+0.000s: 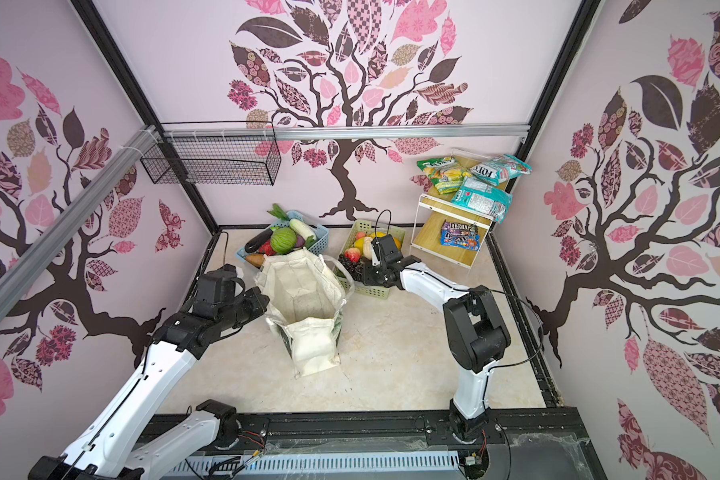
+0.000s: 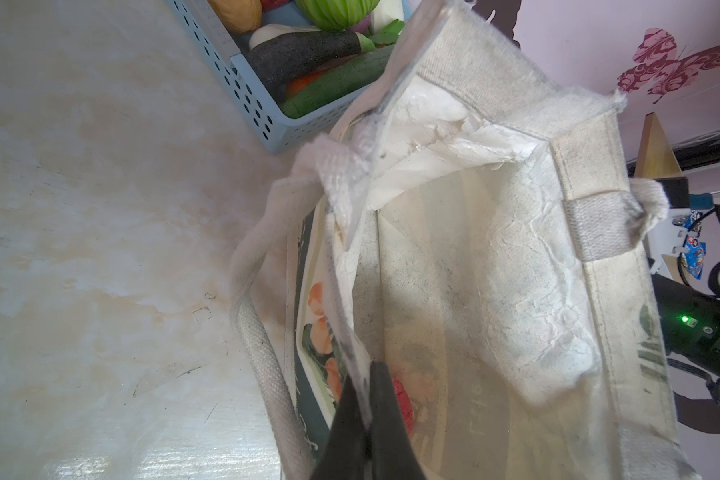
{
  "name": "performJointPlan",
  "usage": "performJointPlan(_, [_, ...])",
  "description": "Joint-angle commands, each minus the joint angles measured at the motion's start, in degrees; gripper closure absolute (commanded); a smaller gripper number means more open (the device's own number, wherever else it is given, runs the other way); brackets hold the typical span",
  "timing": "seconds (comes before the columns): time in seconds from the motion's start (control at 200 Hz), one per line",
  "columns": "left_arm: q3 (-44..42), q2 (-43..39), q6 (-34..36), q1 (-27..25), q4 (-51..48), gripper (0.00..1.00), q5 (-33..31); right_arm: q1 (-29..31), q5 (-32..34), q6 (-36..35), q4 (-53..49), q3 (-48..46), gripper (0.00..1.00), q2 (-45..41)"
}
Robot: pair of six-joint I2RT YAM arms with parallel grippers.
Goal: Place the food into the grocery bag and tie it
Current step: 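Reach the right gripper into the green fruit basket and grasp the black grapes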
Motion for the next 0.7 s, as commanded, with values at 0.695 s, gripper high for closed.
performJointPlan(0.695, [-0.52, -0.51, -0.09, 0.28, 1.13, 0.98, 1.0, 0.2, 0.36, -1.74, -3.21, 5.4, 0.97, -6.34])
